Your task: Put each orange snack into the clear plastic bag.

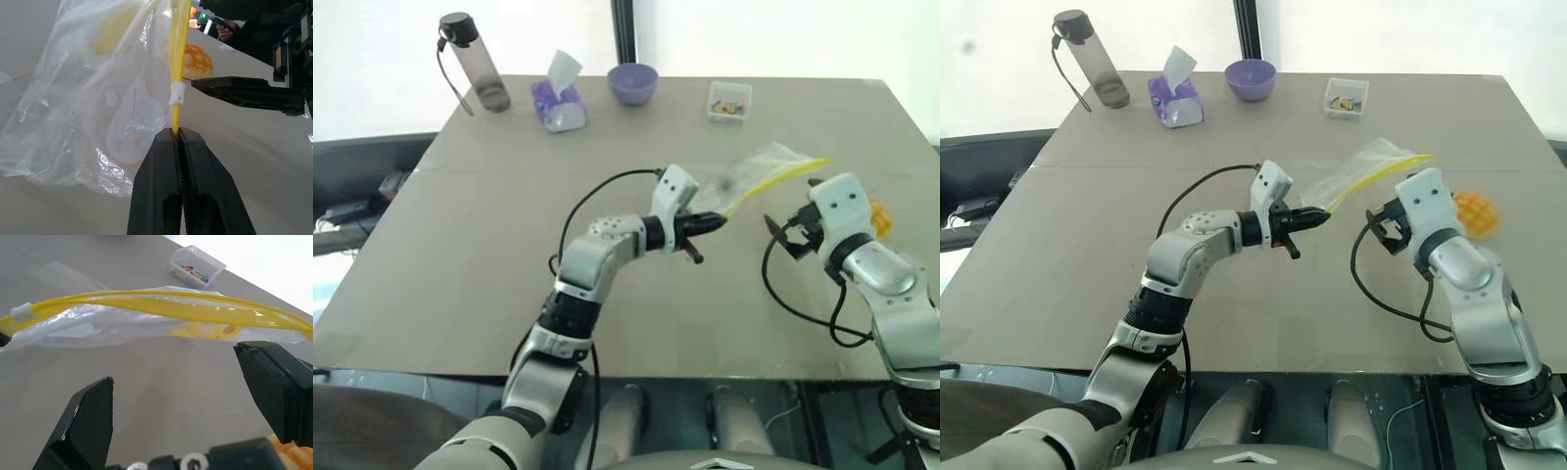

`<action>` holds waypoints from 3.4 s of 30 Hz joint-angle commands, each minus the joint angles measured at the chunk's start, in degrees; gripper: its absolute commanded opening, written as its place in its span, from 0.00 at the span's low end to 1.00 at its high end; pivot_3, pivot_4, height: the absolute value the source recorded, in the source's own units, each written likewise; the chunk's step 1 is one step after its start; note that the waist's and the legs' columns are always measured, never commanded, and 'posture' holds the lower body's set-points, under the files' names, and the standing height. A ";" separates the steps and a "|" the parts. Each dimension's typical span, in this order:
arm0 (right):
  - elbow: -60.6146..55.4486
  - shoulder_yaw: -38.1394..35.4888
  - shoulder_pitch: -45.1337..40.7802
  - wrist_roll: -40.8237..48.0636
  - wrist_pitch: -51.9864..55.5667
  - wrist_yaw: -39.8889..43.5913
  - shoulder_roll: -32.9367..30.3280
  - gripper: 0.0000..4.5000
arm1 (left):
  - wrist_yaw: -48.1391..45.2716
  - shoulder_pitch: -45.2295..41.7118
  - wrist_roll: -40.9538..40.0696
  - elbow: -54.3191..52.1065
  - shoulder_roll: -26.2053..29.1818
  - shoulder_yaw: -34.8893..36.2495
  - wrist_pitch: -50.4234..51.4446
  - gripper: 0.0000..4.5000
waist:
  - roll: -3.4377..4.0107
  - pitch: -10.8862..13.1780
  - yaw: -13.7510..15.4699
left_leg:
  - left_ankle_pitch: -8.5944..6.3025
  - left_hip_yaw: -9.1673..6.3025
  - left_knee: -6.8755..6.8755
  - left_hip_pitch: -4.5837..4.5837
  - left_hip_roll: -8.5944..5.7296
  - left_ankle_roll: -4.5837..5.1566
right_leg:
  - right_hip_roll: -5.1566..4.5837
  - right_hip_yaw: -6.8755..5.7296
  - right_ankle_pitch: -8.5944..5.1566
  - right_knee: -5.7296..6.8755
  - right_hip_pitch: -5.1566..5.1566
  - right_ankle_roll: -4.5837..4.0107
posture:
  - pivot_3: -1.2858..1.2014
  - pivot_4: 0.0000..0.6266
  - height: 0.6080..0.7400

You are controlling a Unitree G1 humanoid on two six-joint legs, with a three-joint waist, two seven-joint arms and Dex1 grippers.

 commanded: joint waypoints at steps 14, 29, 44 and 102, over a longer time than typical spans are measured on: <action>-2.79 -27.66 -9.92 20.88 17.42 -8.38 21.95 0.99 | -0.10 -1.11 -5.19 -2.20 0.69 1.00 4.15 0.00 | 0.04 -0.02 0.14 | 0.00 0.02 -0.01 0.00 0.18 0.00 | 0.01 0.03 0.00 0.04 -0.02 -0.01 | 0.52 0.24 1.00; -0.72 -36.98 -13.65 33.65 19.68 -15.34 25.33 0.99 | 0.14 -1.21 -6.22 -1.79 1.01 0.78 3.82 0.00 | 0.09 -0.05 -0.06 | 0.00 0.07 -0.03 0.03 0.19 0.01 | 0.01 0.08 0.00 0.12 -0.06 -0.02 | 0.52 0.24 1.00; -5.12 -14.50 -0.63 21.88 1.51 -8.04 2.90 0.25 | 0.84 -0.90 -6.02 -2.05 1.12 0.23 3.37 0.00 | 0.11 -0.05 -0.27 | -0.04 0.18 -0.03 0.06 0.20 0.07 | 0.04 0.16 -0.01 0.11 -0.05 0.00 | 0.52 0.24 1.00; 11.68 8.42 -1.90 9.56 -7.98 -6.37 5.58 0.01 | -13.91 1.53 10.05 1.04 12.95 -12.37 -28.39 0.00 | 0.11 -0.04 -0.08 | -0.01 0.08 -0.05 0.04 0.22 0.02 | 0.07 0.06 -0.01 0.01 -0.03 -0.01 | 0.52 0.24 1.00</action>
